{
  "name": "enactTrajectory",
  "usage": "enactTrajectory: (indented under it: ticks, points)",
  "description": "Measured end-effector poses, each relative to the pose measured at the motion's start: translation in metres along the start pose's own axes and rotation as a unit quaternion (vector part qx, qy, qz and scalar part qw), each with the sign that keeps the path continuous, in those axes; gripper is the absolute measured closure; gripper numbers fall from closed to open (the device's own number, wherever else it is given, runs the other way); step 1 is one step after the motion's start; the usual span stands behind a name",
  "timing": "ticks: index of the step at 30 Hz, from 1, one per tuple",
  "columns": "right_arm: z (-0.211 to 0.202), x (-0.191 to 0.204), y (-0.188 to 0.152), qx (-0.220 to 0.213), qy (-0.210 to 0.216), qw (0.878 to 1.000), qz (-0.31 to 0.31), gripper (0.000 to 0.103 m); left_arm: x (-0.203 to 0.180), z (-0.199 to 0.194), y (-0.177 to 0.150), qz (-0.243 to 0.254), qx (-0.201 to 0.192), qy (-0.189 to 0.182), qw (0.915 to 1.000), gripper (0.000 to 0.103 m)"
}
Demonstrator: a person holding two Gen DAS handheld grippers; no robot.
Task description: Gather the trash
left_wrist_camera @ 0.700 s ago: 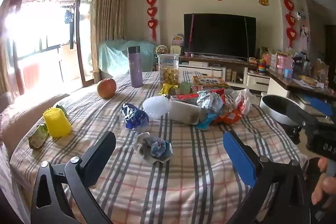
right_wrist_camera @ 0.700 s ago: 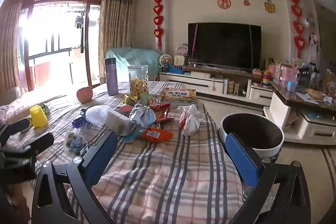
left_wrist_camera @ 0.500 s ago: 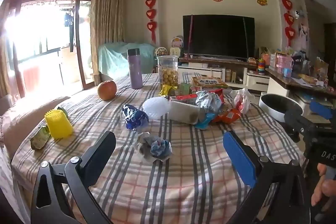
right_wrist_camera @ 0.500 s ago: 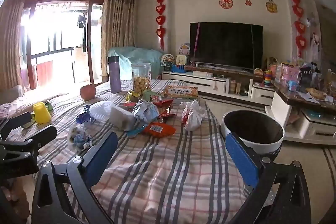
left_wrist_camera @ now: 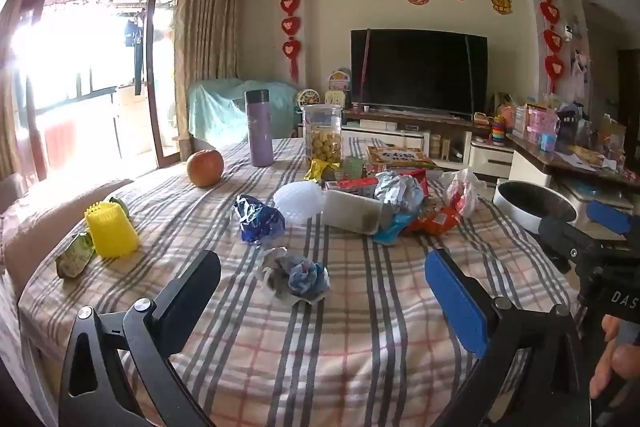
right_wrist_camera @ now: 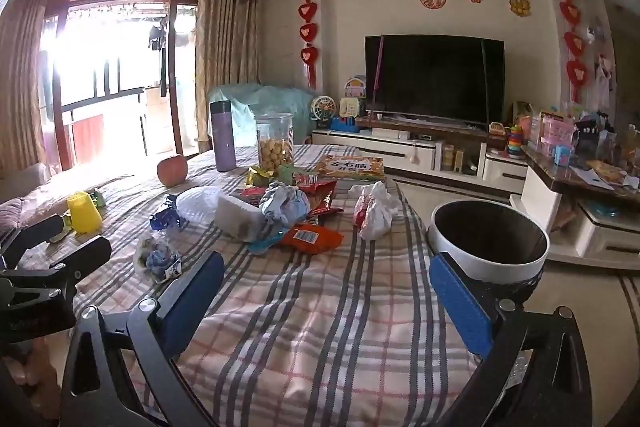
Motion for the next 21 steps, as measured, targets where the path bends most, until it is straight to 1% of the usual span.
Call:
enactTrajectory:
  ticks: [10, 21]
  points:
    - [0.0039, 0.0042, -0.0014, 0.011, 0.001, 1.0, -0.001, 0.0, 0.0034, -0.0002, -0.0035, -0.004, 0.0, 0.002, 1.0, 0.001]
    - [0.0047, 0.0053, -0.0029, 0.013, 0.001, 1.0, 0.002, 0.0, 0.005, -0.0005, -0.0042, -0.008, 0.001, 0.0, 1.0, 0.001]
Point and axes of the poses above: each gripper's, at about its wrist camera, not at the fingertips, and z roughly the way its jaws point, x to its left, y to its top, the point moved 5 cm from there along z, roughly the way its jaws point, and after that the axes turned 12 degrees about -x, right-handed, at the moved point
